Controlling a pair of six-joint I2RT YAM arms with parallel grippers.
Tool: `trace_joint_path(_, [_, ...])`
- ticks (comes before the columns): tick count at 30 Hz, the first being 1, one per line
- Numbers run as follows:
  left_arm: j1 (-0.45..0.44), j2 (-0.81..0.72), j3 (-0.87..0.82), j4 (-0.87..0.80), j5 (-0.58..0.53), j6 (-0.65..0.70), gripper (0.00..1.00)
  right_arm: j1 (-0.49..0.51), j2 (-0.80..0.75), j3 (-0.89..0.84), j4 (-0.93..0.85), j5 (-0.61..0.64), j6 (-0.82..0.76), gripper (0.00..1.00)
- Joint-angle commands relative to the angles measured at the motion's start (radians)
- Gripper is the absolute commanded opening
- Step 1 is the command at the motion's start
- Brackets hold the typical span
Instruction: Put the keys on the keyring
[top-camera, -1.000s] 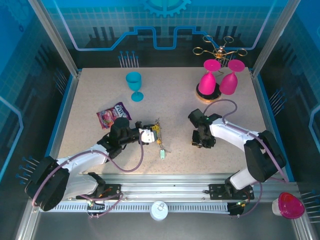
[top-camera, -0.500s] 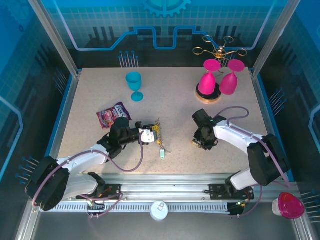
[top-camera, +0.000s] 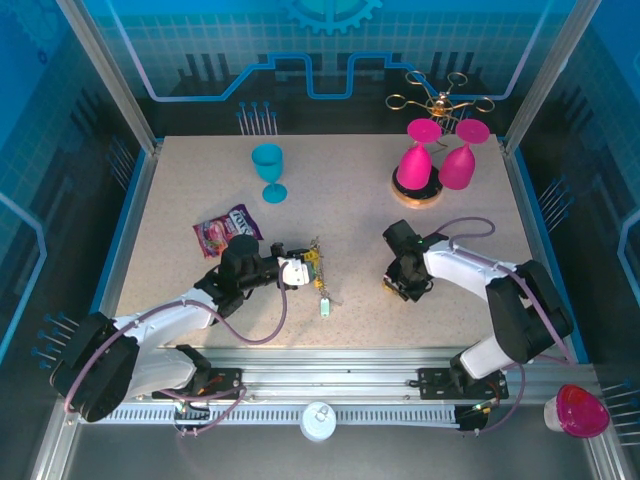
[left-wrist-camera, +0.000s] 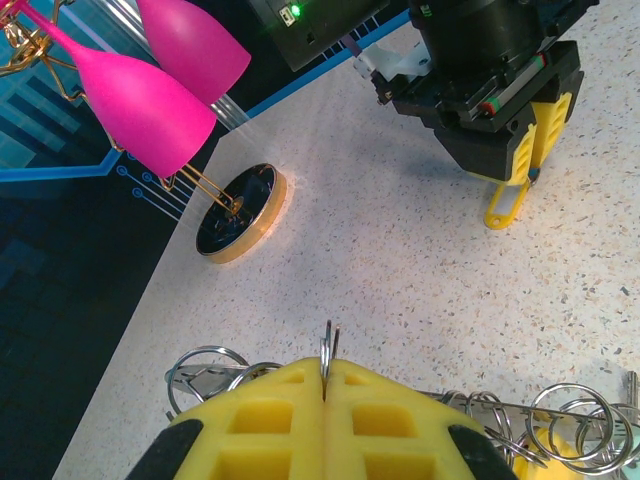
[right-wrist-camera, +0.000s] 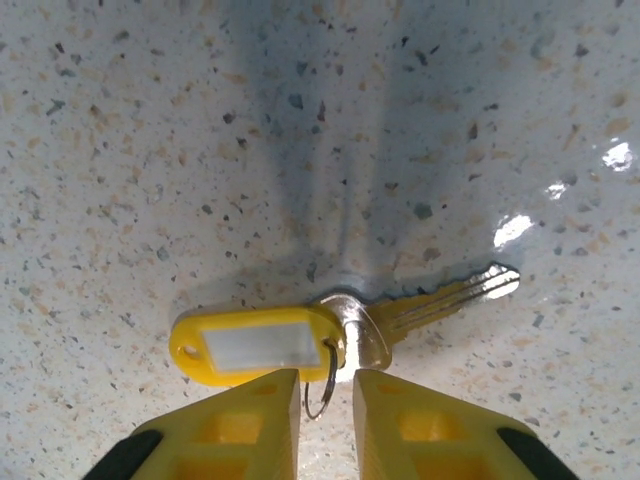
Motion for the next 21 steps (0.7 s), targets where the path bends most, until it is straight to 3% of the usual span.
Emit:
trace_joint_path(1, [-0.006,0.008,0.034,-0.001,0.039,0.005,0.0,-0.017,0.012,-0.008,-0.002,0.004,0.016,0.18])
trace_joint_path(10, [-0.007,0.007,0.037,-0.006,0.044,0.01,0.0,-0.022,0.006,-0.006,-0.016,0.018,0.008,0.14])
trace_joint_path(14, [-0.006,0.007,0.036,-0.009,0.041,0.011,0.0,-0.021,0.004,-0.014,-0.005,0.012,0.006,0.0])
trace_joint_path(16, [-0.006,0.005,0.036,-0.008,0.041,0.01,0.0,-0.02,-0.013,-0.014,0.001,0.016,-0.012,0.0])
trace_joint_path(18, [-0.007,0.006,0.034,-0.001,0.038,-0.001,0.0,-0.015,-0.049,-0.012,0.009,0.027,-0.053,0.0])
trace_joint_path(21, [-0.007,0.009,0.036,0.025,0.02,-0.059,0.0,0.012,-0.148,-0.022,0.119,0.006,-0.243,0.0])
